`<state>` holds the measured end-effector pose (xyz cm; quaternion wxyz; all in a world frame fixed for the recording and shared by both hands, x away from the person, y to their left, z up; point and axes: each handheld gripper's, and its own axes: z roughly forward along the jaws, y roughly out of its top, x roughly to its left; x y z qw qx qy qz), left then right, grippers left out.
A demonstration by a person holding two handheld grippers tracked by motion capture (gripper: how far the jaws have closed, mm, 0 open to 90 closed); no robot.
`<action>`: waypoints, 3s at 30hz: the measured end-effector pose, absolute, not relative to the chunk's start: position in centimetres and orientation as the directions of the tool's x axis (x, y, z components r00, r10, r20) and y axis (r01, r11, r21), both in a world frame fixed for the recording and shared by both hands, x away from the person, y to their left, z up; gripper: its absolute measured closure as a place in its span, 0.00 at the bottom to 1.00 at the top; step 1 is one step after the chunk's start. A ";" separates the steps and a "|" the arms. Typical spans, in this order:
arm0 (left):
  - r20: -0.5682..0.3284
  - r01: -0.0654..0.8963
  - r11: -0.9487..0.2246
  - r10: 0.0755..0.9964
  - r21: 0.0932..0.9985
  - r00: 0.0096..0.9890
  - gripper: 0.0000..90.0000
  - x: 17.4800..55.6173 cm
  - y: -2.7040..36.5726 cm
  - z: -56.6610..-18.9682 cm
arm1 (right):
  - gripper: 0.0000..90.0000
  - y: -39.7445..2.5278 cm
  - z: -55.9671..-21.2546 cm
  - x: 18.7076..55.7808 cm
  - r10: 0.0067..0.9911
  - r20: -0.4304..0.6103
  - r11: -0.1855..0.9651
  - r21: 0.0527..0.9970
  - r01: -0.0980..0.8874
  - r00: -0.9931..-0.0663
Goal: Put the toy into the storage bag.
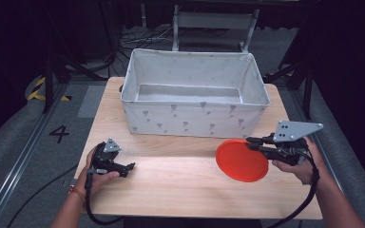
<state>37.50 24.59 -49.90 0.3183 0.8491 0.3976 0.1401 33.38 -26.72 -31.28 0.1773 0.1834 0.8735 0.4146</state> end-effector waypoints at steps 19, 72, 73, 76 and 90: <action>-0.010 0.587 -0.482 0.767 0.651 0.641 0.01 37.5 24.6 -49.9 | 0.91 -26.4 -22.7 33.1 0.484 -0.247 0.576 0.812 0.093 -0.839; -0.028 0.593 -0.478 0.763 0.648 0.645 0.00 37.5 24.6 -49.9 | 0.91 -23.2 -18.6 51.1 0.629 -0.254 0.556 0.808 0.196 -0.735; -0.023 0.590 -0.480 0.763 0.650 0.646 0.00 37.5 24.6 -49.9 | 0.91 -23.2 -19.1 51.5 0.625 -0.251 0.564 0.800 0.205 -0.739; -0.027 0.593 -0.478 0.763 0.647 0.645 0.00 37.5 24.6 -49.9 | 0.91 -23.1 -19.6 51.9 0.615 -0.256 0.582 0.785 0.211 -0.746; -0.022 0.590 -0.482 0.762 0.648 0.647 0.00 37.5 24.6 -49.9 | 0.91 -23.5 -22.7 52.7 0.545 -0.259 0.649 0.733 0.205 -0.798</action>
